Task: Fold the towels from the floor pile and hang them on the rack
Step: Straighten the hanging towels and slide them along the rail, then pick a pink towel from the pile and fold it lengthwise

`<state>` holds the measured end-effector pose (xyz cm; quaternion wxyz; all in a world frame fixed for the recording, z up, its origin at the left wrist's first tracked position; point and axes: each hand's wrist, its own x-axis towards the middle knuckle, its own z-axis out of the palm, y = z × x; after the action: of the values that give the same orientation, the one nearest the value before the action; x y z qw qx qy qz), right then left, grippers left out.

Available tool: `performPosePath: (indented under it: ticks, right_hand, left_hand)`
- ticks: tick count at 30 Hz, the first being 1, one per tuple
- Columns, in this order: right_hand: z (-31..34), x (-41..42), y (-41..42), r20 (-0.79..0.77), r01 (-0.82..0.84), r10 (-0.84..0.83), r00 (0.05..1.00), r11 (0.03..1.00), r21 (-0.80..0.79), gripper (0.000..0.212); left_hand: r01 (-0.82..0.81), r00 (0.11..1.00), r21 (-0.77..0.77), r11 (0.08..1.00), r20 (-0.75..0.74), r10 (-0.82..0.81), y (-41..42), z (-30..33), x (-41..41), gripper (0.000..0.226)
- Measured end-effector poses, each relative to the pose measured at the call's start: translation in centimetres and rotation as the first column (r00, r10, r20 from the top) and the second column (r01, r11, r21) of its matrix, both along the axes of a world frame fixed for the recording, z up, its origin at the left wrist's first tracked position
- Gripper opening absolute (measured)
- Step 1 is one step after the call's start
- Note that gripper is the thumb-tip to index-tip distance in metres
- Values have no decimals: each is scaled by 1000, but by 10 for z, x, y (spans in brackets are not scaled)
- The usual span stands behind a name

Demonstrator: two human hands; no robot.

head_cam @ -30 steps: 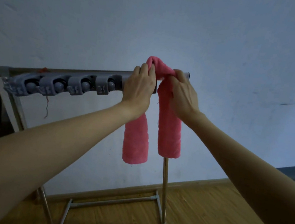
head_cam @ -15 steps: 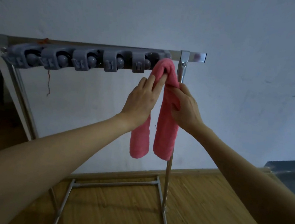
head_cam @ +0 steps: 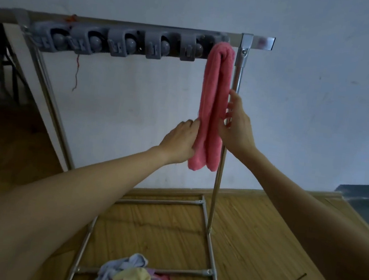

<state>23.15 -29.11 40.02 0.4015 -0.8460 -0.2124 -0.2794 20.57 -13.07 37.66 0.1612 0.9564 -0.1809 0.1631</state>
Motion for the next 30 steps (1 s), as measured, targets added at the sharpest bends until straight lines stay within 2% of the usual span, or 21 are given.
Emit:
performPosePath:
  ticks: [2,4,8,12,17,23,28,30]
  right_hand:
    - [-2,-15,-1,-98,-8,0,995,997,-76,56]
    - [-5,-37,-3,-196,-40,7,981,986,-165,52]
    - [-26,-83,-3,-399,-154,-18,917,905,-396,40]
    - [-68,-135,13,-521,-283,-67,851,777,-562,46]
    - [-116,-200,49,-600,-427,-35,799,669,-608,47]
    - [-181,-247,91,-687,-524,-40,726,615,-589,53]
    - [-248,-266,106,-776,-619,-97,623,546,-565,45]
    - [-285,-258,109,-783,-651,-86,617,503,-568,41]
  left_hand:
    - [22,983,88,996,-181,-5,6,-4,-15,66]
    - [5,958,170,985,-282,44,13,-7,-34,73]
    - [-38,929,220,975,-351,115,33,-14,-84,71]
    - [-43,908,322,946,-382,172,62,-27,-142,64]
    - [-85,866,352,932,-437,244,102,-55,-216,60]
    - [-144,793,302,942,-534,292,136,-119,-280,53]
    - [-107,713,220,970,-663,229,157,-203,-310,35]
    - [-87,674,188,978,-712,196,165,-235,-312,34]
